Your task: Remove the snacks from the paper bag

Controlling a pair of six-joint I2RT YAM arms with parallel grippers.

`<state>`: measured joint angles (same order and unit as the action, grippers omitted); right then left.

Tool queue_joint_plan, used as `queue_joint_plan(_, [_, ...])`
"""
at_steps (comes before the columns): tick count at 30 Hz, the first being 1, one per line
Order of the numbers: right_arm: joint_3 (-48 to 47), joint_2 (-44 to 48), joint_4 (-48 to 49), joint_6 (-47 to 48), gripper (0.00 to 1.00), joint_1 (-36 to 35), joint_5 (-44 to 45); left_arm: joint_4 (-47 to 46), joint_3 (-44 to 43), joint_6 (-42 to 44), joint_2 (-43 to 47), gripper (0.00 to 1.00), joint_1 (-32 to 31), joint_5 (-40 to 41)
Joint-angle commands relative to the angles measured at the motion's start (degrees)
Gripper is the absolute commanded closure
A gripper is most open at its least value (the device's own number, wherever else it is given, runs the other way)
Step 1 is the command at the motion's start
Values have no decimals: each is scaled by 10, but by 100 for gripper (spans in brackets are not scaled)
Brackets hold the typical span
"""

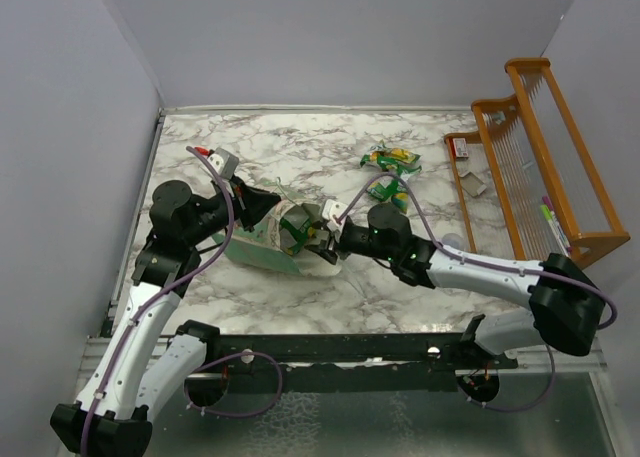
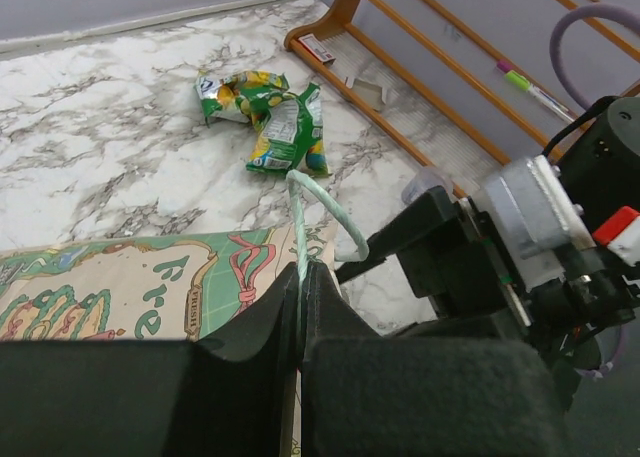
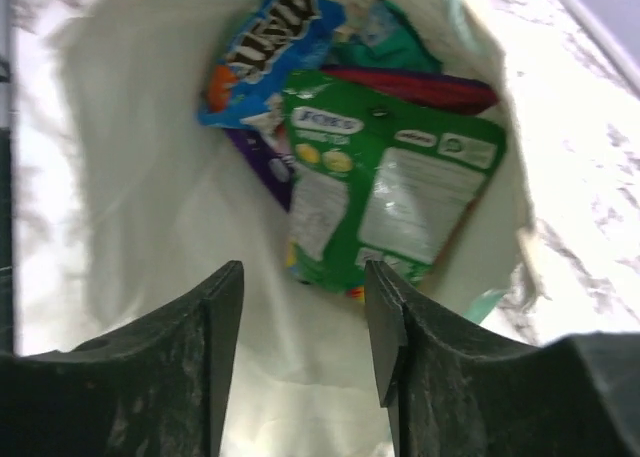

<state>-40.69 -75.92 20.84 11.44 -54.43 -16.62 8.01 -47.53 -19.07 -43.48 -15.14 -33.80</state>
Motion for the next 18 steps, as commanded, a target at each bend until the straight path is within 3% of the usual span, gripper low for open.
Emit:
queue_joint_plan(1, [-43, -55, 49, 56, 50, -10, 86, -8, -22, -7, 6, 100, -2, 5])
queue_joint_plan(9, [-57, -137, 122, 52, 49, -12, 136, -5, -28, -9, 6, 100, -2, 4])
queue_joint_plan(18, [-55, -222, 248, 45, 29, -12, 194, 4, -29, -2, 10, 100, -2, 8])
